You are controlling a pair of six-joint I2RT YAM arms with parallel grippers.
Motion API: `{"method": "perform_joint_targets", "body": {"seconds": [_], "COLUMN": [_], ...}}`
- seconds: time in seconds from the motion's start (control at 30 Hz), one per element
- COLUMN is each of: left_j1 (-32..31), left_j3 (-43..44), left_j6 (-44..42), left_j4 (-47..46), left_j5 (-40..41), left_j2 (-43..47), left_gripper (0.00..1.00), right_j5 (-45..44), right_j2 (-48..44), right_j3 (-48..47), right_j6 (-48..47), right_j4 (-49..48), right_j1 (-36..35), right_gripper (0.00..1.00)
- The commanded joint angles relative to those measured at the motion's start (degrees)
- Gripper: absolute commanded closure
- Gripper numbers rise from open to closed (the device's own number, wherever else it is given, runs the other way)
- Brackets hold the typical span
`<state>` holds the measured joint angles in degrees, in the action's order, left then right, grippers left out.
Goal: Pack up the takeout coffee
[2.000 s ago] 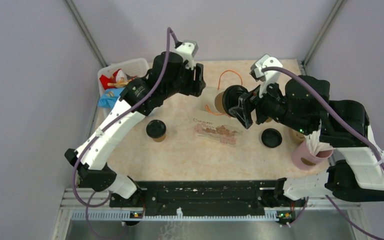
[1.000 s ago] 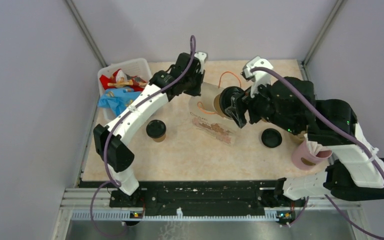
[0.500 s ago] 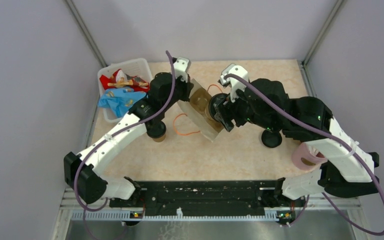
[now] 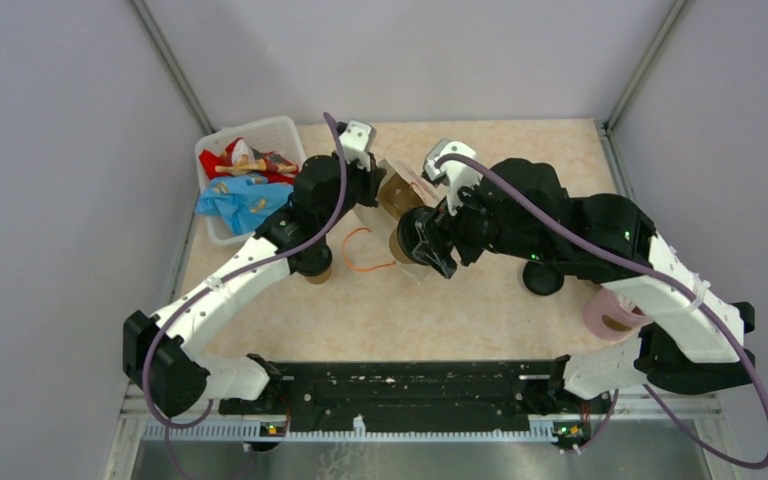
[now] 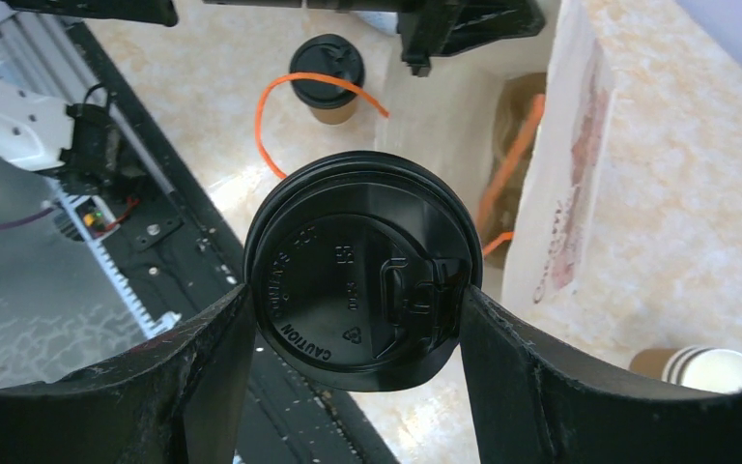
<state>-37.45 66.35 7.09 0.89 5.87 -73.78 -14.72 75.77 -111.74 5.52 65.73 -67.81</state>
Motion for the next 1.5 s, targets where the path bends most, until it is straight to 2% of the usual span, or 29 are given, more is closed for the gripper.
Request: {"method": "perform_joint_targets", "body": {"seconds": [0.0,0.1,0.23,0.4,0.5,0.9,1.07,1.17,1.27,1.47], "left_j1": [-0.08,-0.17,-0.11,-0.1,-0.17,-0.17,-0.18,-0.2,-0.23,-0.21], "left_j3": [3.91,5.77,6.15,7.82,8.18,9.5,9.37,9.19,8.49,7.46], "left_j6": [-0.46,-0.06,0.46,0.73,1.1,2.93,3.1,2.78,2.49,1.76], "left_j4": [-1.22,1.9,2.55,5.69,6.87,8.33,8.08,8.24,8.31,8.15], "left_j5": [0.55,0.25,-0.88,-1.19,-1.02,-1.86,-2.15,-2.0,-1.72,-2.52], "left_j2": [-0.13,-1.03,-0.72,-1.05,-1.15,-1.59,-1.39,-1.32,-1.24,-0.8], "left_gripper": [1.0,1.0,1.0,1.0,1.0,1.0,1.0,1.0,1.0,1.0], "right_j5": [4.78,4.34,-1.93,-1.6,-3.41,-23.93,-21.7,-22.49,-19.03,-19.23], "right_j2": [-0.99,-1.24,1.02,4.93,4.73,11.26,8.73,8.19,5.79,0.12], "right_j3": [-1.14,2.64,4.42,1.57,3.59,0.68,6.56,5.33,6.21,16.13], "right_j6": [3.82,4.67,4.8,5.78,7.16,5.88,-0.06,-1.27,-3.25,-10.17], "right_j4": [-1.92,-4.99,-8.19,-10.22,-10.6,-0.19,-6.43,-7.28,-9.29,-16.95], "right_j1": [-0.58,-0.57,-0.61,-0.59,-0.57,-0.55,-0.5,-0.48,-0.48,0.2], "right_gripper": [0.4,0.4,0.4,0.4,0.41,0.41,0.4,0.4,0.4,0.39]}}
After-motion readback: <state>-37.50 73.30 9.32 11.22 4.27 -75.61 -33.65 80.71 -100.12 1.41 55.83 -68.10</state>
